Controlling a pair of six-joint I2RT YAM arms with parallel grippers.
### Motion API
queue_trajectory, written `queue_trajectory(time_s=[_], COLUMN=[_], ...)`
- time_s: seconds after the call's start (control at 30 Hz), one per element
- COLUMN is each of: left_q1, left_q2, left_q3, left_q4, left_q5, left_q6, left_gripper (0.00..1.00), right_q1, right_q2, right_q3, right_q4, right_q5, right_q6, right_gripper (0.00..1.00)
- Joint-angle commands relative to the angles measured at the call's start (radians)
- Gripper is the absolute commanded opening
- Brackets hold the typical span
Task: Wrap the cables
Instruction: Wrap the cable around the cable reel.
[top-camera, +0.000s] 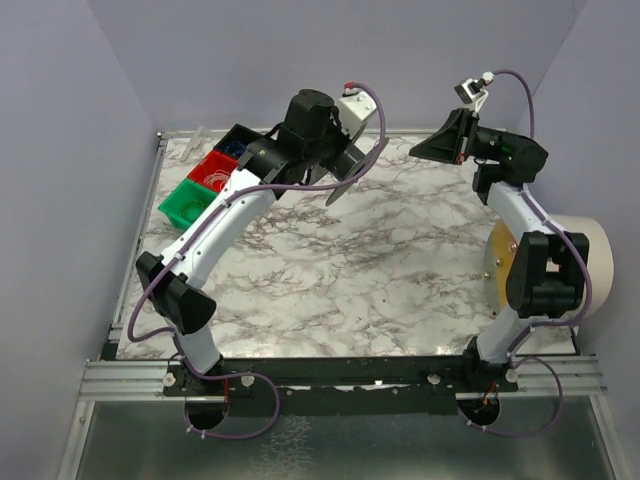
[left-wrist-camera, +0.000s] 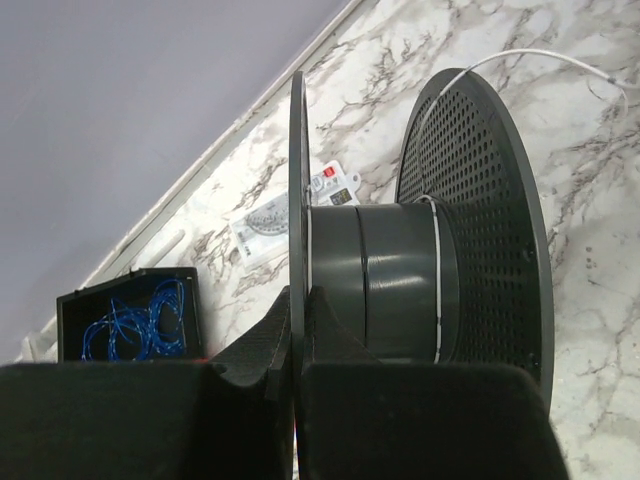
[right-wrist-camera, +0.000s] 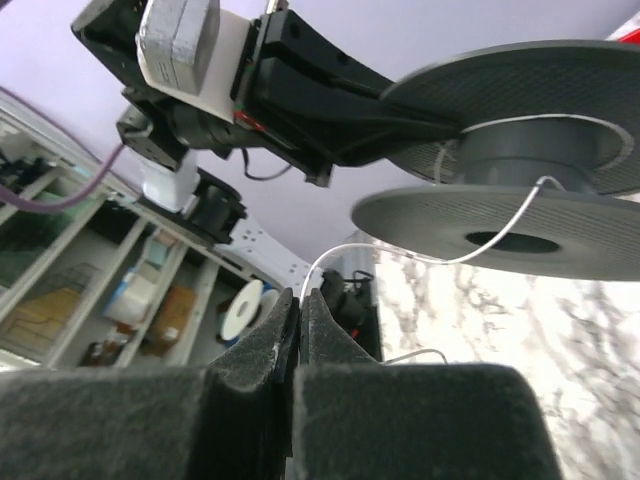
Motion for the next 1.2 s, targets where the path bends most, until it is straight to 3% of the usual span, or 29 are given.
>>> queue_trajectory(time_s=[0.0, 0.1, 0.37, 0.7, 0.83, 1.17], left_q1=[-0.03, -0.031, -0.027, -0.003, 0.031, 0.183], left_q2=[0.026, 0.047, 0.091, 0.133, 0.135, 0.092], left_q3=[-0.014, -0.023, -0.008, 0.04, 0.048, -0.04], left_q4=[0.1, 0.12, 0.138, 0.136, 0.136, 0.222], left_q5=[-0.189, -0.263, -0.367, -0.357, -0.284, 0.214], left_q6=[-0.011, -0.035, -0.078, -0.179, -0.274, -0.567], left_gripper=[0.0, 0.0, 0.0, 0.0, 0.0, 0.0], right_q1=[0.089, 0.15, 0.295, 0.427, 0.465, 0.471], right_q2=[0.019, -0.019, -0.206, -0.239, -0.222, -0.145], right_q3=[0.051, 0.039, -0.026, -0.065, -0.093, -0.288], right_q4=[0.271, 0.121, -0.546, -1.047, -1.075, -0.727], right_q5=[0.033, 0.034, 0.041, 0.07, 0.107, 0.189], right_q6=[0.168, 0.042, -0.556, -1.065, -1.148, -1.089], right_gripper=[0.0, 0.0, 0.0, 0.01, 0.0, 0.01])
